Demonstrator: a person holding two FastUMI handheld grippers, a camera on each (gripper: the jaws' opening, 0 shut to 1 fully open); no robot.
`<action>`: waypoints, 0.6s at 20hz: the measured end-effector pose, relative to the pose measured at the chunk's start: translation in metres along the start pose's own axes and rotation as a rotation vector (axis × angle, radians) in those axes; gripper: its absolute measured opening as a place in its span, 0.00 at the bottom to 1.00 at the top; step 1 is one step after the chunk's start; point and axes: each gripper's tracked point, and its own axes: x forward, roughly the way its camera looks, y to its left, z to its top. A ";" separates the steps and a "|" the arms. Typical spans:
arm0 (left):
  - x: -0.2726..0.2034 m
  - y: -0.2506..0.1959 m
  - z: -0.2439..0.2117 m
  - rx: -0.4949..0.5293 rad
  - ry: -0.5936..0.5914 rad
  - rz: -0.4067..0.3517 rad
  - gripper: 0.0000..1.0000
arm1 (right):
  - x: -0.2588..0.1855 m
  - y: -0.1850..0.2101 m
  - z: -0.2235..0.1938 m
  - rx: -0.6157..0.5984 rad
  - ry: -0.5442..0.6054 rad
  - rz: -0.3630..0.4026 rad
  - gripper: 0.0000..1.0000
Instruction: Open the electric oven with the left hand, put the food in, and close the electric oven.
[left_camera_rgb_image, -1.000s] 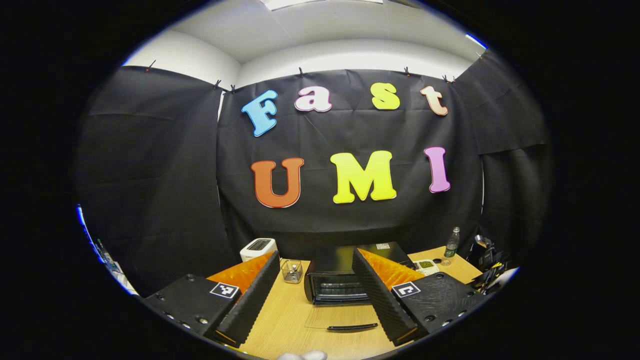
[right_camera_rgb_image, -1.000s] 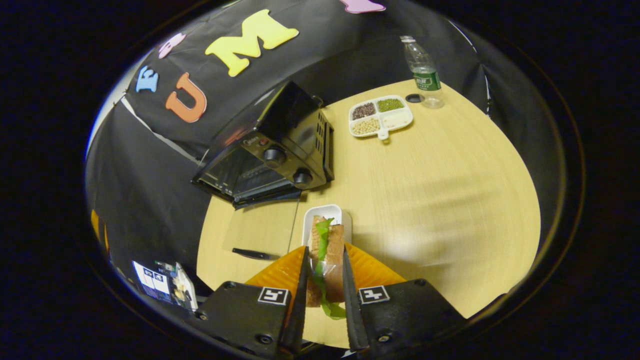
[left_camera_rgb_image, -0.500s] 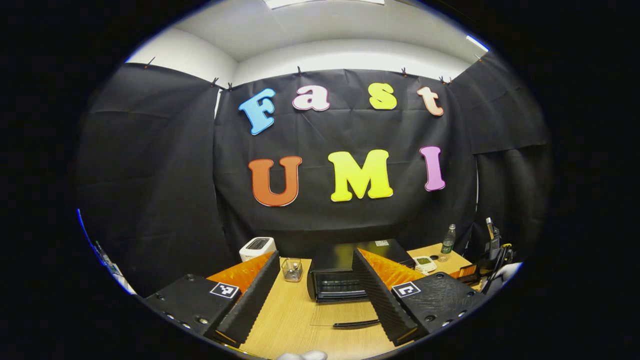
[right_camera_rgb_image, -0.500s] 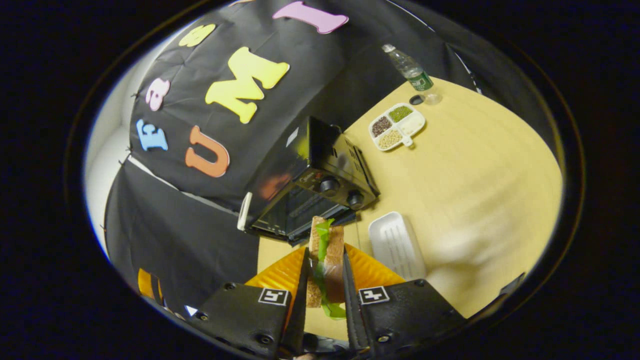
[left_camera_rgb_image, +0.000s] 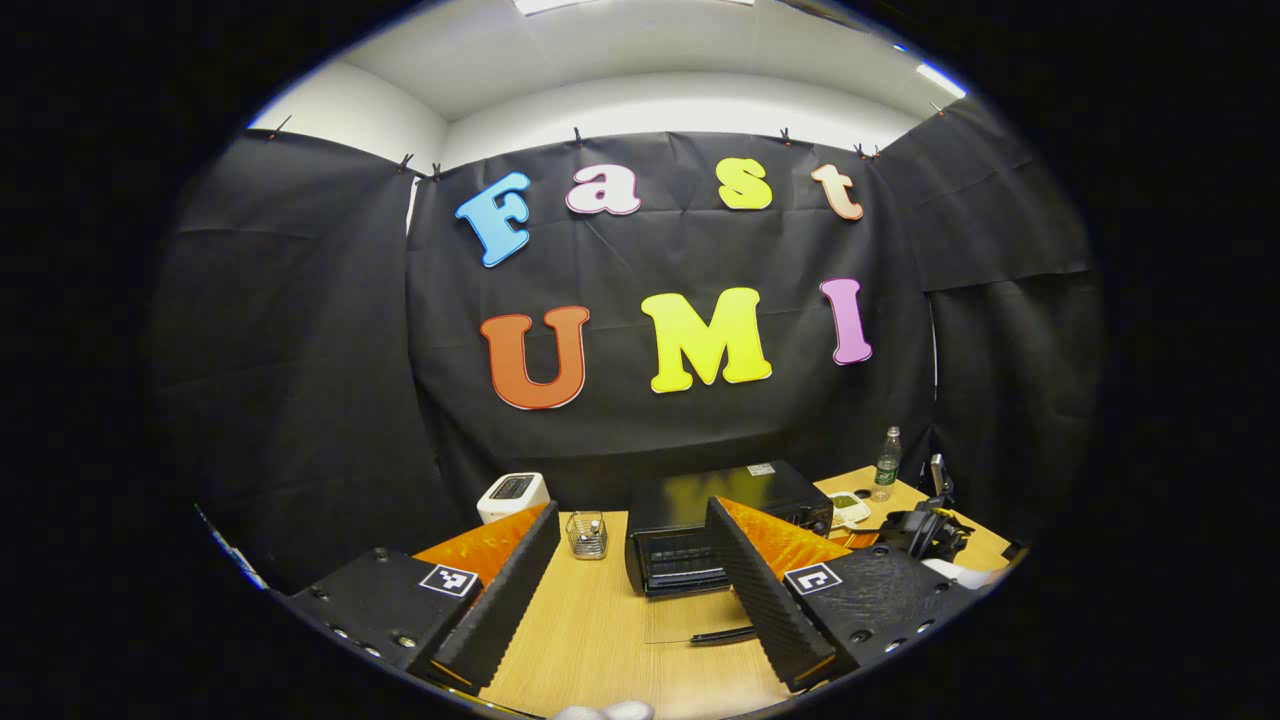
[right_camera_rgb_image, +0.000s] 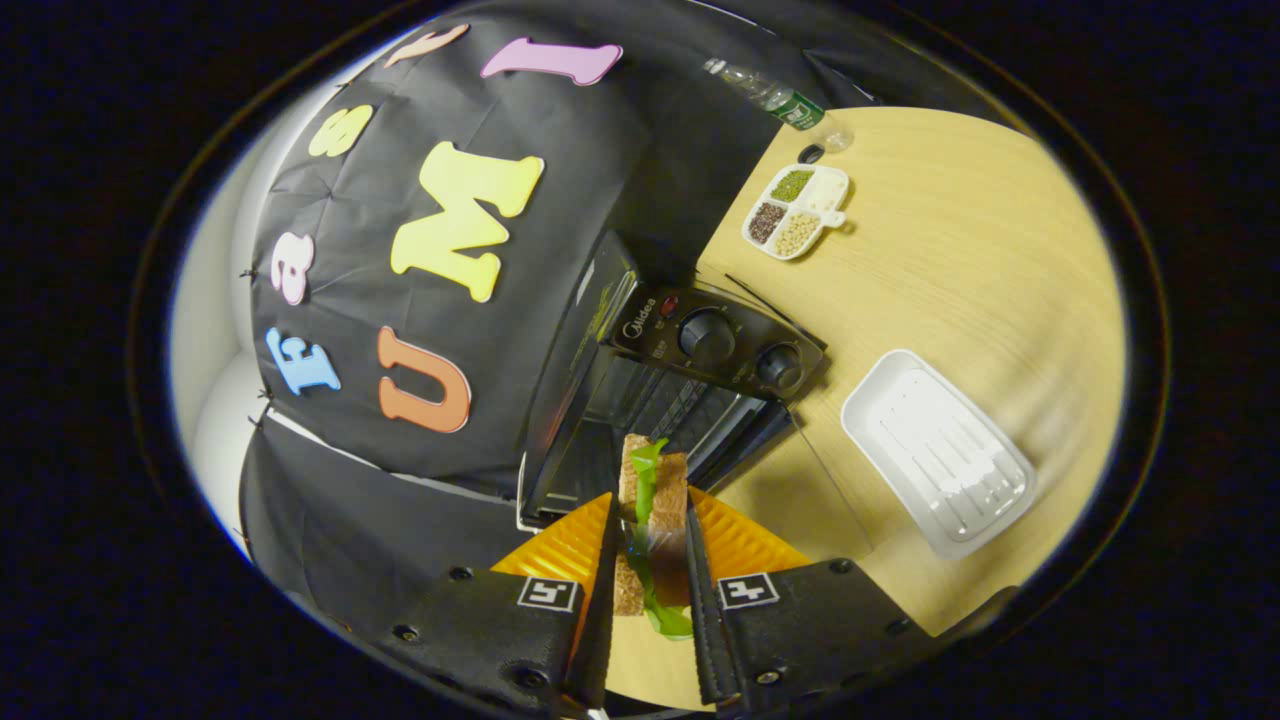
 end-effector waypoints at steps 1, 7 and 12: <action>0.002 0.001 -0.003 0.002 0.006 -0.005 0.95 | 0.010 0.004 -0.002 0.029 -0.015 0.014 0.33; 0.009 0.000 -0.012 0.019 0.026 -0.037 0.95 | 0.070 0.014 -0.004 0.160 -0.130 0.094 0.32; 0.015 -0.004 -0.020 0.027 0.035 -0.059 0.96 | 0.118 0.011 0.000 0.254 -0.229 0.117 0.37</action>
